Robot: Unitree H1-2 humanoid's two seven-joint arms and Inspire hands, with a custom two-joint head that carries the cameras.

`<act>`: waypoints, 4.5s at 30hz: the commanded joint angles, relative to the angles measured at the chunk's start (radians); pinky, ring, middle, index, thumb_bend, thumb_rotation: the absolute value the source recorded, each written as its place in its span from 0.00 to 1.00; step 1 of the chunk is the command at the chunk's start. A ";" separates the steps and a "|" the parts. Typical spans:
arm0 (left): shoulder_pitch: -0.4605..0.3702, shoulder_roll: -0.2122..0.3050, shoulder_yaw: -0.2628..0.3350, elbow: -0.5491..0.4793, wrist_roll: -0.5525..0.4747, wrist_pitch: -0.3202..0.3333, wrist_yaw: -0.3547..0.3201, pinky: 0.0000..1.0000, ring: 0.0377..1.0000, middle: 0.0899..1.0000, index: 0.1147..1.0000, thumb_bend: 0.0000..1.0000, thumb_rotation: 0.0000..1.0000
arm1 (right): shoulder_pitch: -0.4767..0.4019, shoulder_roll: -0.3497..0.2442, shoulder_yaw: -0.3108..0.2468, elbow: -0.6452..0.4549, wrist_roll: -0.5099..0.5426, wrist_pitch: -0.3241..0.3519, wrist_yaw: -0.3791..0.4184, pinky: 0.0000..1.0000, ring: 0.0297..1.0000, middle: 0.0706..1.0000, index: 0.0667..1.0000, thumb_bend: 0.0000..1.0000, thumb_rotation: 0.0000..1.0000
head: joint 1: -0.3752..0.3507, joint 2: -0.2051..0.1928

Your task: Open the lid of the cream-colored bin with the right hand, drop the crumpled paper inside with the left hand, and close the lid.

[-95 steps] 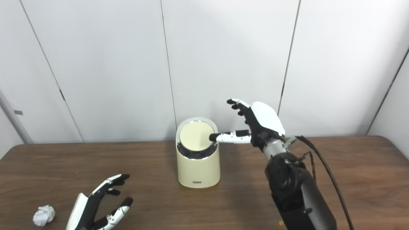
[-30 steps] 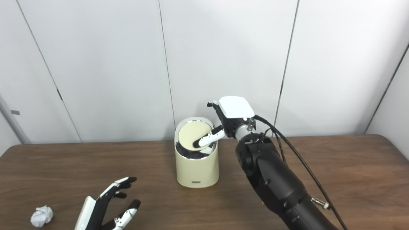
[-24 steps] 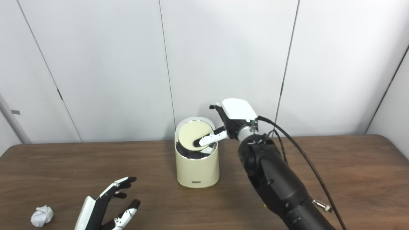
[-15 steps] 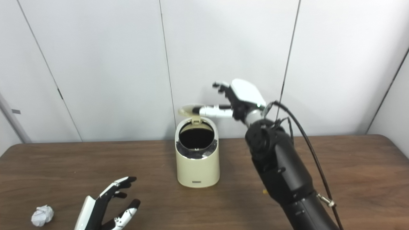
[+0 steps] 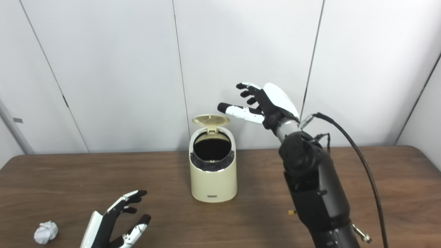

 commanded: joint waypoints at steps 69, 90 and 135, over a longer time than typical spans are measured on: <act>0.091 0.121 0.198 -0.495 0.236 0.302 -0.100 0.60 0.74 0.77 0.75 0.96 0.30 | 0.673 -0.041 -0.135 0.190 0.441 -0.932 -0.502 0.77 0.84 0.85 0.85 0.80 0.80 | 0.155 0.033; 0.210 0.145 0.388 -0.622 0.279 0.473 -0.169 0.57 0.67 0.69 0.64 1.00 0.07 | 0.663 -0.116 -0.161 0.216 0.483 -0.929 -0.493 0.75 0.82 0.83 0.83 0.79 0.80 | 0.315 0.063; 0.119 0.093 0.314 -0.280 0.415 0.507 0.183 0.54 0.67 0.73 0.72 1.00 0.25 | 0.652 -0.169 -0.226 0.201 0.590 -0.855 -0.403 0.53 0.71 0.74 0.73 0.98 0.84 | 0.594 0.076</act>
